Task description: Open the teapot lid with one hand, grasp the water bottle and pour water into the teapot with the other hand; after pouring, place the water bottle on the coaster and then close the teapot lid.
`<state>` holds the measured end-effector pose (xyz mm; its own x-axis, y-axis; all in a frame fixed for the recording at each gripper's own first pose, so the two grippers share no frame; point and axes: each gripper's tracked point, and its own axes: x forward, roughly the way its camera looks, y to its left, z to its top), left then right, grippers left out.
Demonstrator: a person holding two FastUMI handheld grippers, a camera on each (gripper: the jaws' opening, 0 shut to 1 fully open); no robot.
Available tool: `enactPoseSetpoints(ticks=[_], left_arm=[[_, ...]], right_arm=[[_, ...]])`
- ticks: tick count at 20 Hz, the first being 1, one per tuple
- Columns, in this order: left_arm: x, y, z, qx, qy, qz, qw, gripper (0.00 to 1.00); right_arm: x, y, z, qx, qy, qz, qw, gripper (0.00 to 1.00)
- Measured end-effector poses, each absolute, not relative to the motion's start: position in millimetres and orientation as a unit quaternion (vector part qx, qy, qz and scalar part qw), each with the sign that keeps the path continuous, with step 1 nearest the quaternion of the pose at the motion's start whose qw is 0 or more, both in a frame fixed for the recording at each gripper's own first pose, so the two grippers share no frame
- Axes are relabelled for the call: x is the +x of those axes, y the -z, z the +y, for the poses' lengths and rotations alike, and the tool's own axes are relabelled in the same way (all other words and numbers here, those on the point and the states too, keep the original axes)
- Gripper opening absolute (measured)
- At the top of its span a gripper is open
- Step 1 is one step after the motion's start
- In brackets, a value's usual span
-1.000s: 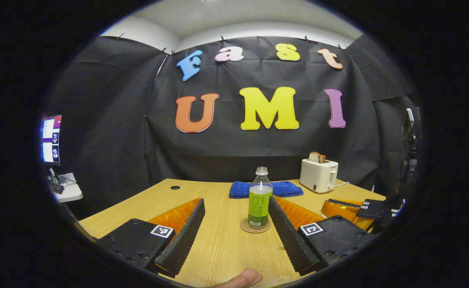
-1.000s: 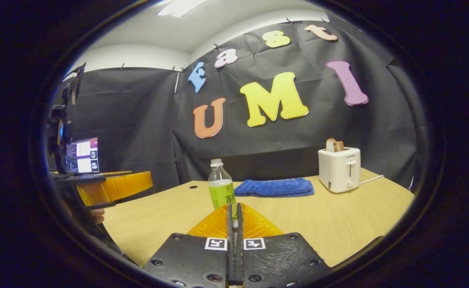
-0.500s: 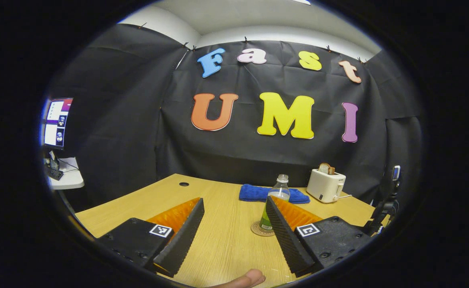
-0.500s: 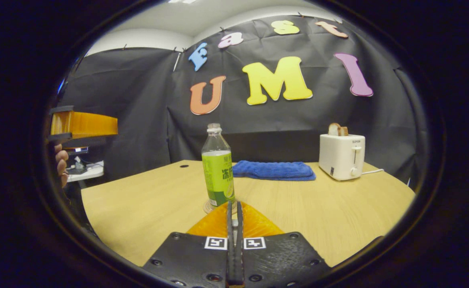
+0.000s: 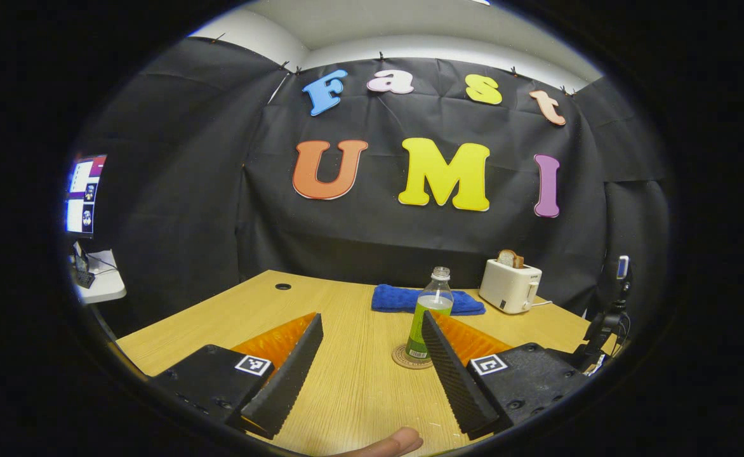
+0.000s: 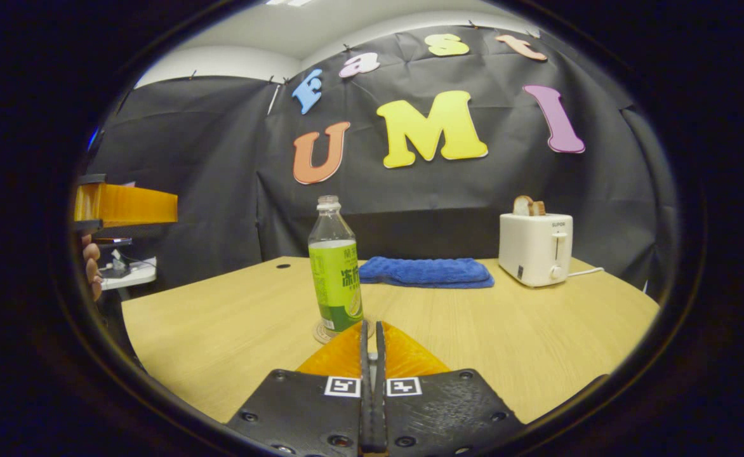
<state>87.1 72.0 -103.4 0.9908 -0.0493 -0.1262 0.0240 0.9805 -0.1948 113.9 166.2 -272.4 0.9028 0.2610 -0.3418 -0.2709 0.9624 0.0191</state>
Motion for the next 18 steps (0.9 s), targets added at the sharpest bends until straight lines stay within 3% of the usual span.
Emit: enactPoseSetpoints(ticks=[4,6,8,9,11,12,15,16,18], left_arm=[[85,100,64,-0.087,0.03,0.063,0.994,0.98],[84,101,65,-0.087,0.029,0.063,0.994,0.98],[85,103,59,-0.085,0.033,0.068,0.994,0.98],[84,102,59,-0.083,0.035,0.069,0.994,0.98],[83,101,57,-0.08,0.036,0.069,0.994,0.98],[82,101,57,-0.078,0.036,0.069,0.994,0.99],[79,95,55,-0.076,0.036,0.064,0.994,0.98],[76,92,54,-0.074,0.036,0.061,0.995,0.98],[74,87,53,-0.068,0.035,0.058,0.995,0.98]], right_arm=[[113,276,164,-0.011,-0.138,0.18,0.974,0.02],[112,276,157,-0.01,-0.128,0.185,0.974,0.26],[109,271,152,-0.005,-0.124,0.183,0.975,0.41],[107,266,149,-0.001,-0.124,0.181,0.976,0.57],[103,255,146,0.006,-0.124,0.178,0.976,0.71],[100,248,141,0.01,-0.122,0.174,0.977,0.73],[89,221,133,0.024,-0.121,0.164,0.979,0.96],[86,209,127,0.024,-0.116,0.159,0.98,0.92],[78,184,116,0.019,-0.107,0.144,0.984,0.95]])
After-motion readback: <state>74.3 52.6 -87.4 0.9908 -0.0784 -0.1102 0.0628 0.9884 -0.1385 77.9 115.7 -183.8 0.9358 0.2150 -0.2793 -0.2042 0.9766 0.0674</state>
